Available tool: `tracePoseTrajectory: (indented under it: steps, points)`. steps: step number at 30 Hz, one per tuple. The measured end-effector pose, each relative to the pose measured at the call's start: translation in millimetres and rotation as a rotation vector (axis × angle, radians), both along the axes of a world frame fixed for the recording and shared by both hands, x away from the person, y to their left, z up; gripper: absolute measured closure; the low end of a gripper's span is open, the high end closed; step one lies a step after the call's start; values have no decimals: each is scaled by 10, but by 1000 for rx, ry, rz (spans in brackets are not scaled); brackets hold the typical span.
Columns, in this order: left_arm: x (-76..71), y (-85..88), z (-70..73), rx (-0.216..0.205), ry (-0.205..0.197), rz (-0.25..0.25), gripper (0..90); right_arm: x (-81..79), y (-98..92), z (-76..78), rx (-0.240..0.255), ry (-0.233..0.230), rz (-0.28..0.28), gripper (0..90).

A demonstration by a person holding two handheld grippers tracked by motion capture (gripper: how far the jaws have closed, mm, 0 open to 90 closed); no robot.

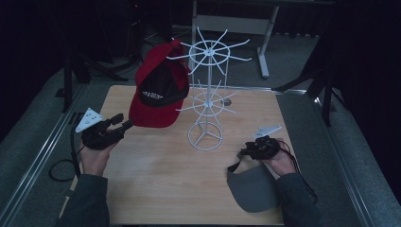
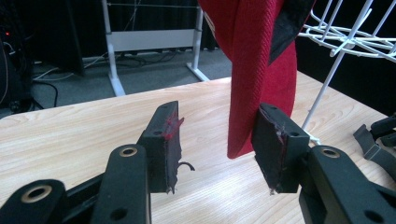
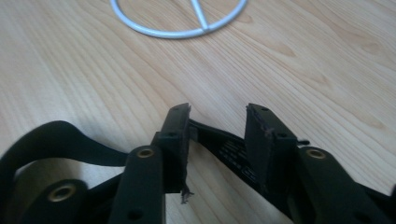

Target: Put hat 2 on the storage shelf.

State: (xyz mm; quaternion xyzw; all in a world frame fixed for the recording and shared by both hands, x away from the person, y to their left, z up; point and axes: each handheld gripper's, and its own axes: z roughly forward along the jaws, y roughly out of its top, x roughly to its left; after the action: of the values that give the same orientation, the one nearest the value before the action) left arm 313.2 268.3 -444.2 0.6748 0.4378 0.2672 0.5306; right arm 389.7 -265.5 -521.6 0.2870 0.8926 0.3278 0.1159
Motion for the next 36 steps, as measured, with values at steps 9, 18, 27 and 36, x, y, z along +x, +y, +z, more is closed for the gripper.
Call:
tracePoseTrajectory:
  steps: [9,18,27,36]
  points:
    - [-5,12,-10,-5,3,2,524,65,71,-29,-17,22,47,526]
    - [-2,3,-15,-7,4,0,522,96,119,-124,-74,62,72,549]
    - [-6,11,-24,-7,5,0,522,52,55,-31,-22,38,53,539]
    - [0,-13,-30,-8,6,-4,521,54,108,-109,-53,74,67,577]
